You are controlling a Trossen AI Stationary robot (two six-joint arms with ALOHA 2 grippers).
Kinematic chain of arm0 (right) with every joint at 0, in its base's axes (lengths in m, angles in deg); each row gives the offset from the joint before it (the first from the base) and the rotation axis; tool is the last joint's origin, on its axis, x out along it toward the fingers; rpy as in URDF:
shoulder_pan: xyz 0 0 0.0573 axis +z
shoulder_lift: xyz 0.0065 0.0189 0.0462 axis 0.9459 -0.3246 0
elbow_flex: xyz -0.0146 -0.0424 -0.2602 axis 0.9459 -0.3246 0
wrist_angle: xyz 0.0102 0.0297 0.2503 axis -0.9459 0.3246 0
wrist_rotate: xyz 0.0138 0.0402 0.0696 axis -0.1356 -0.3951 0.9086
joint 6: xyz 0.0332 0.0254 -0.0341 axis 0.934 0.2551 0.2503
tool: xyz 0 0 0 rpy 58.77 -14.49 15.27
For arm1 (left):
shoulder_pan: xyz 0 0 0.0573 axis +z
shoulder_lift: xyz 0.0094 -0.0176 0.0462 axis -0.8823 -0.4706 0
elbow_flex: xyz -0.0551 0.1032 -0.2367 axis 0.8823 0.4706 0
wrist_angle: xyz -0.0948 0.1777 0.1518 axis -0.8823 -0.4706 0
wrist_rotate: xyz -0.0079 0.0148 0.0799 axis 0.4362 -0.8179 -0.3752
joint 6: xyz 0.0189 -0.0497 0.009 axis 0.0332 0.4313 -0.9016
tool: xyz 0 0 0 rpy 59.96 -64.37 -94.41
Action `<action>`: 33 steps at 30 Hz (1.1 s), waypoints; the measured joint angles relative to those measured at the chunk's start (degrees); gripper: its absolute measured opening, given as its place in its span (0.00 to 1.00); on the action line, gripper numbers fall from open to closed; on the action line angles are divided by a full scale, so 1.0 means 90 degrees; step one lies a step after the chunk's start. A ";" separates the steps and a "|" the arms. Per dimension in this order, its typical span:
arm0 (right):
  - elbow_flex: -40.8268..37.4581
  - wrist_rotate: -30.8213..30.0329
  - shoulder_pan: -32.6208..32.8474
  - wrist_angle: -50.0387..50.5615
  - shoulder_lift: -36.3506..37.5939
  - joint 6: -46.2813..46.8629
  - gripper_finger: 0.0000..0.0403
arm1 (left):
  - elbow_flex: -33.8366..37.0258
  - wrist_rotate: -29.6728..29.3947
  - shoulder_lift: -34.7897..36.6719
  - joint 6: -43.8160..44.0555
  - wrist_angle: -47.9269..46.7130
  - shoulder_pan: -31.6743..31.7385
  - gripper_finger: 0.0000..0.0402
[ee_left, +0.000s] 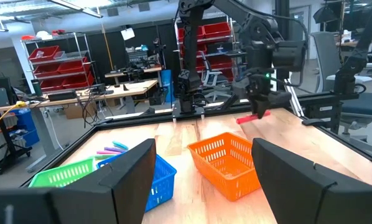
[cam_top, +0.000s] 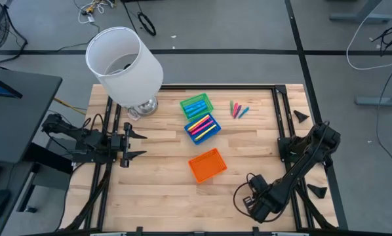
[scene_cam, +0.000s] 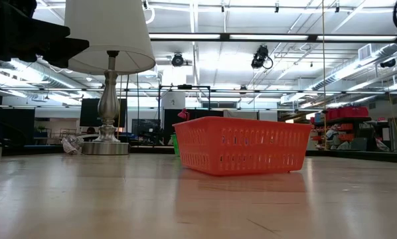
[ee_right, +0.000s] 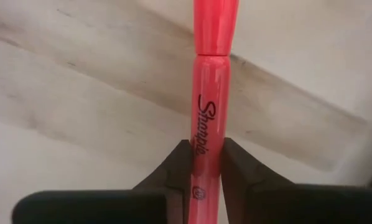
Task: Pick & Place Markers
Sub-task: Put the red highlighter pen into the green bin
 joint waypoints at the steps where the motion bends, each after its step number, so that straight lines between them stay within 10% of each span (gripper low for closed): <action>1: 0.0000 0.0069 -0.0026 0.0075 0.0093 -0.0202 0.14 | 0.0000 0.0000 0.0000 0.0002 0.0000 0.0000 0.68; 23: 0.0000 0.0273 -0.0594 0.0181 0.1098 -0.7498 0.14 | 0.0002 0.0000 0.0001 0.0002 0.0000 0.0000 0.68; 33: 0.0000 0.0226 -0.1047 0.0201 0.1098 -0.9138 0.14 | 0.0000 0.0000 0.0000 0.0002 0.0000 -0.0001 0.68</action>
